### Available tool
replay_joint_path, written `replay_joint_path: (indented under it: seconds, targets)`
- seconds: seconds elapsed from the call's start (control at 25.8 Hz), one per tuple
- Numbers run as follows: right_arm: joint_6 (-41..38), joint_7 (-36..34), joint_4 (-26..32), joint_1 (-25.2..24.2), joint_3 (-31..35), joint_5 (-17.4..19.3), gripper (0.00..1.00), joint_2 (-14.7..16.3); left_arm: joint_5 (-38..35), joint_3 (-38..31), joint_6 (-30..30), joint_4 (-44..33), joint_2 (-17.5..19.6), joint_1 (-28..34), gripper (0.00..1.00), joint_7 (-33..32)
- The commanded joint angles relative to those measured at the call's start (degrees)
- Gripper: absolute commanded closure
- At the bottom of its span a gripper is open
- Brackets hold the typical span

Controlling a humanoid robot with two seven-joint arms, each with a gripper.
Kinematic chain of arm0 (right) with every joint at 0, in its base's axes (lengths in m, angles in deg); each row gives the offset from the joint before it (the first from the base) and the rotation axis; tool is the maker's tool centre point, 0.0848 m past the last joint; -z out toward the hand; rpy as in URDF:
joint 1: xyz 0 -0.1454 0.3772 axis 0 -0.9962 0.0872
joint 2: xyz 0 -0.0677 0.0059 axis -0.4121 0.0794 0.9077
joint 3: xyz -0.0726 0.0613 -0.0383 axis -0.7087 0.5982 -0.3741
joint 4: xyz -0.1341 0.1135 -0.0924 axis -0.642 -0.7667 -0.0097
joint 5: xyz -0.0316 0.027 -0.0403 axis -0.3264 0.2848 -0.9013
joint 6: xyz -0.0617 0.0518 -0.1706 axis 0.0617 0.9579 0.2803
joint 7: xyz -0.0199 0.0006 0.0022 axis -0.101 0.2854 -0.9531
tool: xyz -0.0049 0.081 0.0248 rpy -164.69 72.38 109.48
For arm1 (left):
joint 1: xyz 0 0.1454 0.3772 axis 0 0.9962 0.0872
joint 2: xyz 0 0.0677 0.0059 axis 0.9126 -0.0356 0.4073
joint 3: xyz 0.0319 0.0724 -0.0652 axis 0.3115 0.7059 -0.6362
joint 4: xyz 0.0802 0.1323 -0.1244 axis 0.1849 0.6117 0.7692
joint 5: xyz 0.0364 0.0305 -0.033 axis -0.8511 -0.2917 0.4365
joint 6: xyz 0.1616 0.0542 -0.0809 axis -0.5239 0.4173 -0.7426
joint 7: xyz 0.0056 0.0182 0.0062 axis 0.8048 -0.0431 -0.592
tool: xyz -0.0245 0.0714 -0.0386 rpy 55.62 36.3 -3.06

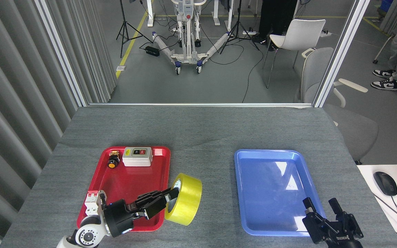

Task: Place and move tape with both arms
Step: 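Lift the tape roll with the left gripper and carry it toward the right gripper, then hold the tape roll between the grippers while the right gripper grasps it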

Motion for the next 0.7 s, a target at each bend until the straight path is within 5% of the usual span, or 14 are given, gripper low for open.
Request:
replay_joint_path:
  seconds: [0.0,0.23,0.43,0.54,0.66]
  targets:
    - [-6.29,0.90,-0.77,0.05,0.77,7.08,0.00,4.11,3.82,2.12,-0.03,-2.96,-1.97,2.37,1.00,-2.22]
    - [-6.82,5.03,-1.03,1.37,-2.39,14.29,0.00,7.09,6.99,2.21,0.14,-4.80,-4.79,5.19,1.00,-6.79]
    - [-3.31,15.48,-0.51,3.21,-9.07,36.78,0.00,14.04,7.25,3.35,0.50,-4.89,-6.28,5.36,1.00,-7.94]
    - [-3.30,29.90,-0.51,6.20,-8.10,46.98,0.00,13.42,7.16,3.26,1.73,-4.89,-6.72,7.12,1.00,-10.57]
    - [-5.32,42.47,-0.33,6.29,-3.45,52.43,0.00,9.12,7.16,2.82,1.73,-5.42,-7.60,9.05,1.00,-12.07]
